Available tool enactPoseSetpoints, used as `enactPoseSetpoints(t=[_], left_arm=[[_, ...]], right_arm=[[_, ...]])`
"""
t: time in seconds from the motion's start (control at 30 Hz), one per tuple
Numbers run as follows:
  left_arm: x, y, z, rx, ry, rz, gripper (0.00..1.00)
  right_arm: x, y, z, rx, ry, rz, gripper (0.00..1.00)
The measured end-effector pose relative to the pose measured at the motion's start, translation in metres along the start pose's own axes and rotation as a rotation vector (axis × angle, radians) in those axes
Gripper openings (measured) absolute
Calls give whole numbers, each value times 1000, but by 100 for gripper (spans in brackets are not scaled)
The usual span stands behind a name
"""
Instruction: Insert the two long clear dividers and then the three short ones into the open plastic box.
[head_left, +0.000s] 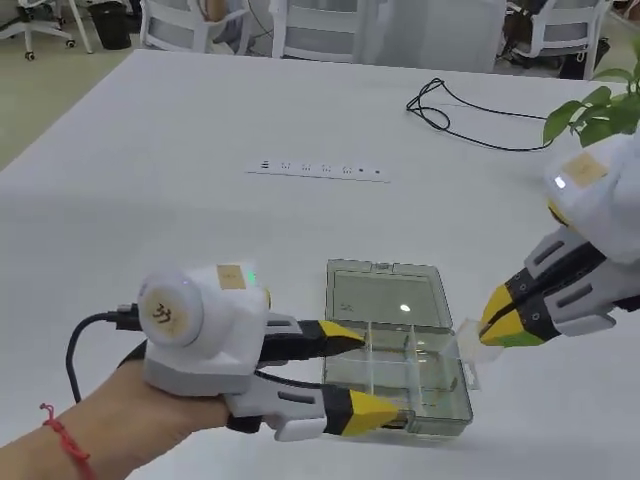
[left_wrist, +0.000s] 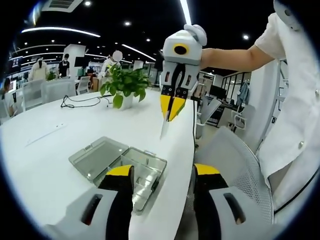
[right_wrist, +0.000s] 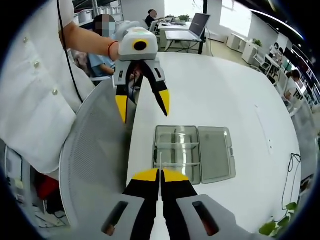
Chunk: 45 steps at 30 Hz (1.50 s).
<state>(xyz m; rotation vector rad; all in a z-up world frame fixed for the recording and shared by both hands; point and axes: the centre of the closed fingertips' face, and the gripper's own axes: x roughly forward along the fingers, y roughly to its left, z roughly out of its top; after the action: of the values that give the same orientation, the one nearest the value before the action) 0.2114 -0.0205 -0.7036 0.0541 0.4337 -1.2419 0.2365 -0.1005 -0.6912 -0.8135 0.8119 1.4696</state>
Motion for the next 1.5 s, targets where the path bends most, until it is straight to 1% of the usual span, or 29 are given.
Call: enactPoseSetpoints(t=[0.17,0.27,0.37,0.43,0.5,0.6,0.63,0.67,0.7,0.77,0.8,0.97,1.03,1.2,1.3,1.4,1.5], left_arm=[[-6,10,-8,-8,12,33,54],[-8,16,-14,-19,22,53,62],[-11,20,-19,-18,35,70,66],[-12,23,-22,-24,41,79,69],[-13,25,-25,-27,45,87,74],[-14,26,-27,-33,48,94,77],[-14,27,-28,-33,51,97,80],[-15,28,-30,-34,54,103,82],[-15,28,-31,-34,57,106,84],[-15,28,-33,-36,61,108,85],[-15,28,-33,-37,62,109,85],[-16,30,-36,-42,67,121,93],[-16,29,-38,-44,74,121,93],[-17,30,-38,-50,70,126,94],[-17,30,-40,-49,76,125,94],[-17,29,-40,-49,75,126,94],[-16,29,-40,-55,73,125,94]], right_arm=[[9,-12,-9,-21,43,-23,3],[16,-19,-15,-26,61,-29,3],[25,-22,-20,-43,87,-35,3],[34,-25,-25,-45,97,-36,3],[37,-25,-26,-45,103,-34,3],[45,-25,-27,-38,111,-29,3],[47,-25,-28,-38,114,-27,3],[53,-28,-32,-34,116,-24,3],[56,-30,-34,-32,118,-24,3],[58,-28,-35,-30,126,-20,3],[62,-30,-37,-29,127,-20,3],[70,-34,-44,-16,141,-16,3],[70,-33,-44,-12,145,-18,3],[71,-30,-42,-1,144,-17,3],[72,-29,-41,7,144,-15,3],[73,-30,-42,8,144,-13,3],[76,-32,-46,10,144,-9,3]])
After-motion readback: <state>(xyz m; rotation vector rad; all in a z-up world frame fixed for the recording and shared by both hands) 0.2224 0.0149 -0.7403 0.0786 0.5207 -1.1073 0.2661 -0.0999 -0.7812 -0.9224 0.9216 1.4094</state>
